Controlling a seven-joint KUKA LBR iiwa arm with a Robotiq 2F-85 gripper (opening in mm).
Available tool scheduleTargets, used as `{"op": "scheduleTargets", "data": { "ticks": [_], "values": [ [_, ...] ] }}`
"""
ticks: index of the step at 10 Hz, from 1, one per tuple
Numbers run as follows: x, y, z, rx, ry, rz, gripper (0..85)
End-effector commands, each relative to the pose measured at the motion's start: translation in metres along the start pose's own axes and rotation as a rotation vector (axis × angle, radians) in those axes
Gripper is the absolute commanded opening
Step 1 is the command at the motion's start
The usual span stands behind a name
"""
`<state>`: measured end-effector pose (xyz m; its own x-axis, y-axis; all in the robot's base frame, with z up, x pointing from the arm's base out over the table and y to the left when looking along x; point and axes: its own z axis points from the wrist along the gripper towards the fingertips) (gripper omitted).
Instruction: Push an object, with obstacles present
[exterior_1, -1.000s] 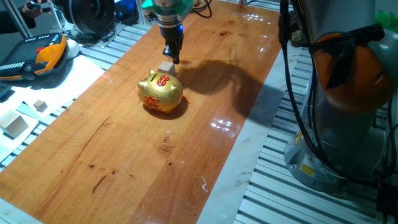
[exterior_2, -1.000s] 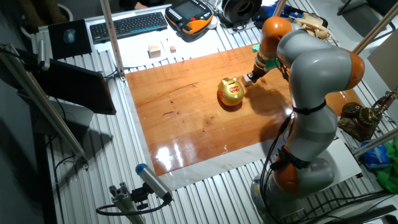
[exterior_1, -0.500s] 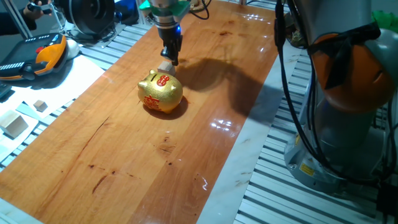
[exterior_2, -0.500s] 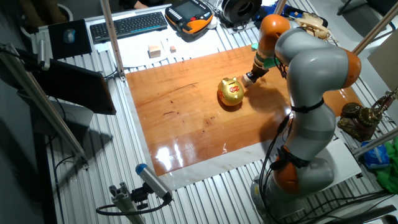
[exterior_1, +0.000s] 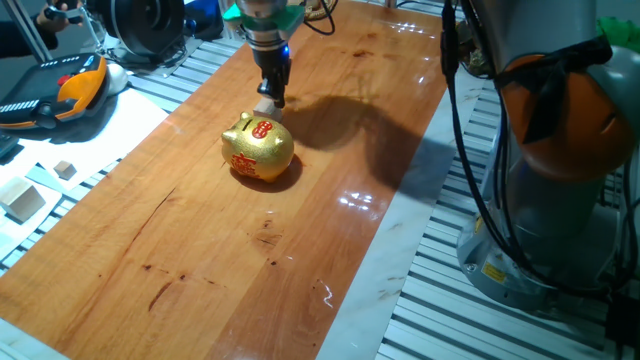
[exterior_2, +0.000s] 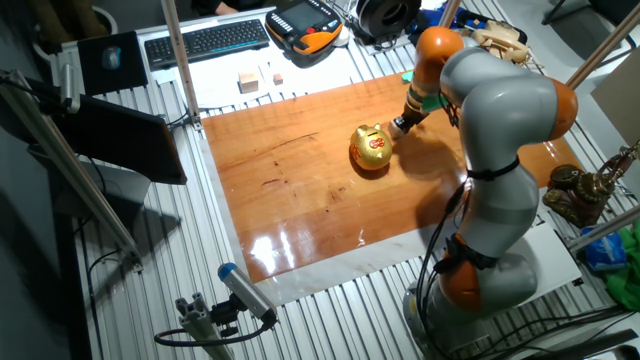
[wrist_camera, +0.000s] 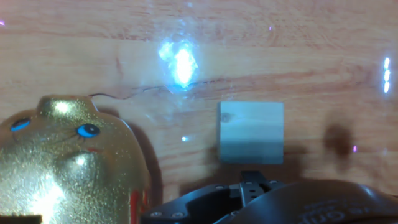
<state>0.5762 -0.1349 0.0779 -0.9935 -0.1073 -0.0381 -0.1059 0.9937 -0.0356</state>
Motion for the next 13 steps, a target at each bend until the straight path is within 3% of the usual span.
{"op": "scheduleTargets", "data": {
  "ticks": [1,9,13],
  "values": [
    [0.000,0.000,0.001,0.004,-0.029,-0.003,0.0],
    [0.000,-0.003,0.013,0.006,-0.023,0.015,0.0],
    [-0.010,0.002,0.016,-0.001,-0.011,0.015,0.0]
  ]
}}
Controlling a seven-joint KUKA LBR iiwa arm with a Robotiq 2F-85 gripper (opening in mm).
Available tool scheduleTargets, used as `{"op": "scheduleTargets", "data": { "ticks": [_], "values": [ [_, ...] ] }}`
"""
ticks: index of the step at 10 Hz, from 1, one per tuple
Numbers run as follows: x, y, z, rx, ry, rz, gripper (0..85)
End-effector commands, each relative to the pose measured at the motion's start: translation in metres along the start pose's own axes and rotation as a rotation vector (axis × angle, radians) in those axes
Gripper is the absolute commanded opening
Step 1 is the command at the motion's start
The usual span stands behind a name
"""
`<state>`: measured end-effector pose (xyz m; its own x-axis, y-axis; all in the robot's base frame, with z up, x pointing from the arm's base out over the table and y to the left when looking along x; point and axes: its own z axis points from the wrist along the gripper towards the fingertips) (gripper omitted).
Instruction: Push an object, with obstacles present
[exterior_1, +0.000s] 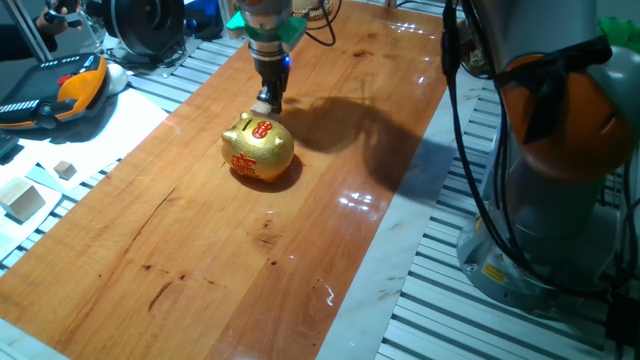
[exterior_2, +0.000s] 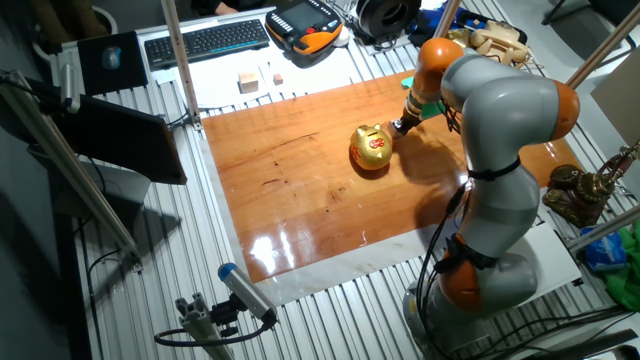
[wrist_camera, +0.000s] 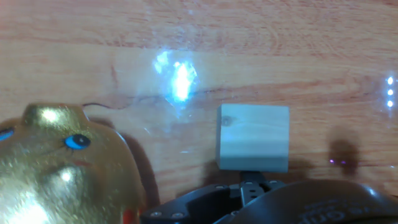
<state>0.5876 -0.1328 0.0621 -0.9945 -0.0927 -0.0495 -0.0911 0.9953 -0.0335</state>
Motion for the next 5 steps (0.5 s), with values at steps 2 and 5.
{"op": "scheduleTargets", "data": {
  "ticks": [2,5],
  "values": [
    [-0.011,-0.004,-0.002,-0.012,0.014,-0.010,0.0],
    [-0.019,-0.007,0.002,-0.014,0.005,-0.024,0.0]
  ]
}}
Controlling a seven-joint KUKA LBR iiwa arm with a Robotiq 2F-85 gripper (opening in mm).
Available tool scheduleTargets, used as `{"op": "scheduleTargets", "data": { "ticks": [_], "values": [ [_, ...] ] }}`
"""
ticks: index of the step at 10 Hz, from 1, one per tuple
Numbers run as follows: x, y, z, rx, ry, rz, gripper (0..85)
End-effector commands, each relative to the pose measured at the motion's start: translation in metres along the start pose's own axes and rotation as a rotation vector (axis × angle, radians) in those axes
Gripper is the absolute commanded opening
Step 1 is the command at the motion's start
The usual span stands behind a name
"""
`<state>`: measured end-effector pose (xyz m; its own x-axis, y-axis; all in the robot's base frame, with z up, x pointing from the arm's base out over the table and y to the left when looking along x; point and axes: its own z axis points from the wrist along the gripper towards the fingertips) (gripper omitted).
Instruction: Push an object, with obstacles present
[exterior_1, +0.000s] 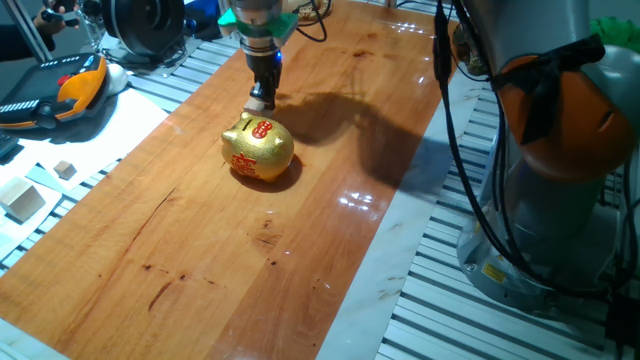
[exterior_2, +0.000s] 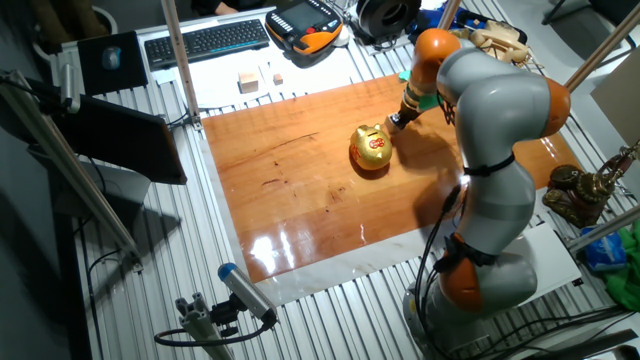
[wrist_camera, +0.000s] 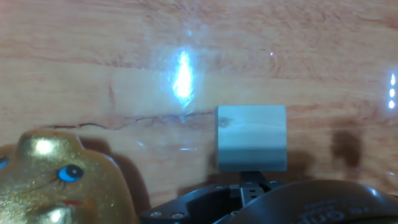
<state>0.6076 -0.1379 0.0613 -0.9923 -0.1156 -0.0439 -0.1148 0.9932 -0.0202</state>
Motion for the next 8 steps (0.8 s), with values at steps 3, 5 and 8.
{"op": "scheduleTargets", "data": {
  "ticks": [3,5,8],
  "values": [
    [-0.013,0.000,-0.007,-0.001,0.013,-0.008,0.0],
    [-0.018,0.002,-0.005,-0.003,0.015,-0.008,0.0],
    [-0.025,0.006,-0.009,-0.002,0.022,-0.005,0.0]
  ]
}}
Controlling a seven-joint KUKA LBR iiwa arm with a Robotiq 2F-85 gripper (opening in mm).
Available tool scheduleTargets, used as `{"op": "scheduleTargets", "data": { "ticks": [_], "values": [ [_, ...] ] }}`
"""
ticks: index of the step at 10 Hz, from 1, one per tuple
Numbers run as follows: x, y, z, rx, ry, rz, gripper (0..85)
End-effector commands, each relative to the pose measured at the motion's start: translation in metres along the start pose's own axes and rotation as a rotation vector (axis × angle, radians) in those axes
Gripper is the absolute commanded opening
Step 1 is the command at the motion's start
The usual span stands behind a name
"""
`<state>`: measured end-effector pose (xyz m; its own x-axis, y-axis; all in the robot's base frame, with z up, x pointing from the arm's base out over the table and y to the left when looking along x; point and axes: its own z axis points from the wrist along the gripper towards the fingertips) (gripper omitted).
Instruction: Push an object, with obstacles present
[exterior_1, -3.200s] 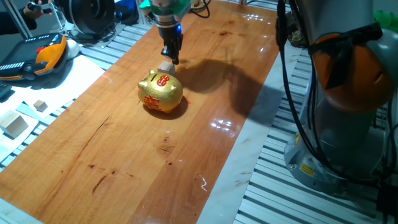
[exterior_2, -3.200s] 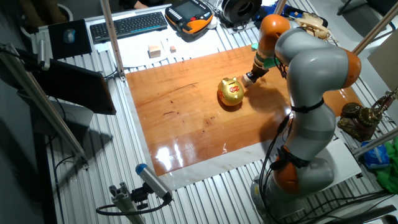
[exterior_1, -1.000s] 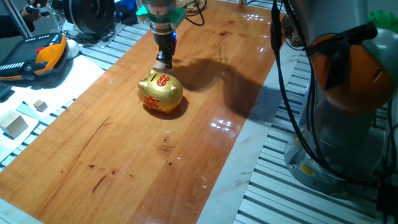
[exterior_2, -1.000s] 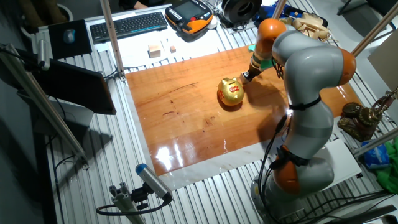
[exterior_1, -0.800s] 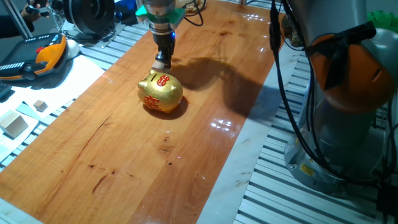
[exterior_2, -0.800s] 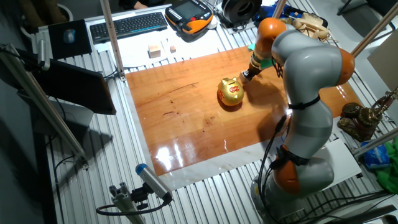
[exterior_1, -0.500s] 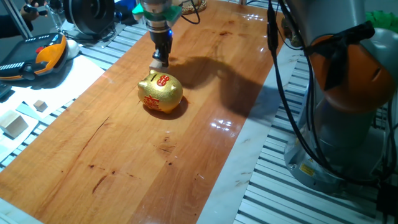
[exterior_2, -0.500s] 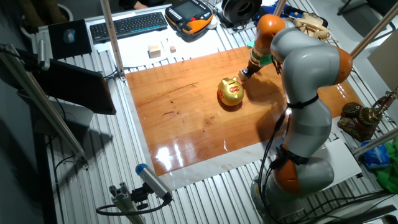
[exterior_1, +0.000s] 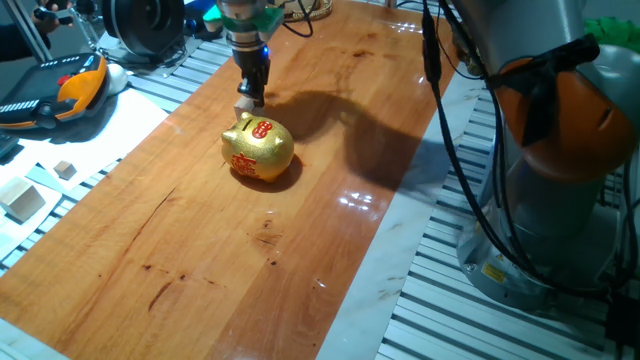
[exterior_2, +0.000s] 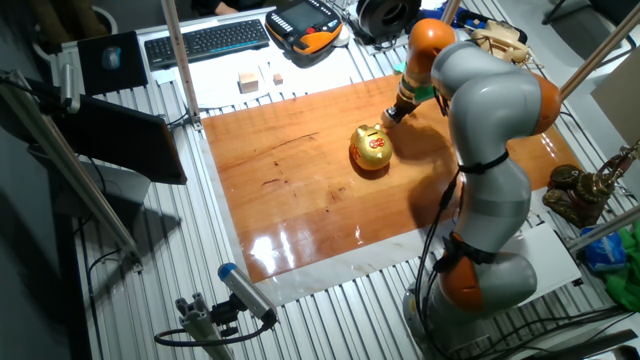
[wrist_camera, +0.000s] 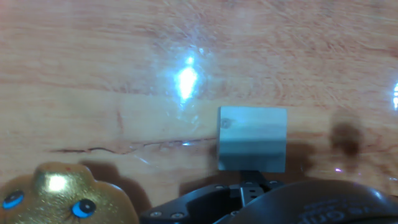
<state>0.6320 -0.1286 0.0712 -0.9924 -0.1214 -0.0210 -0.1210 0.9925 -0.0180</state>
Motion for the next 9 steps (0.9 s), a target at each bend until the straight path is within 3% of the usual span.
{"op": "scheduleTargets", "data": {
  "ticks": [1,3,7,9],
  "values": [
    [-0.002,-0.001,-0.001,0.002,-0.003,-0.005,0.0],
    [-0.005,-0.002,-0.001,0.008,-0.012,-0.013,0.0],
    [0.011,0.000,0.001,0.007,-0.017,-0.001,0.0],
    [0.009,0.000,0.008,0.004,-0.022,0.003,0.0]
  ]
}}
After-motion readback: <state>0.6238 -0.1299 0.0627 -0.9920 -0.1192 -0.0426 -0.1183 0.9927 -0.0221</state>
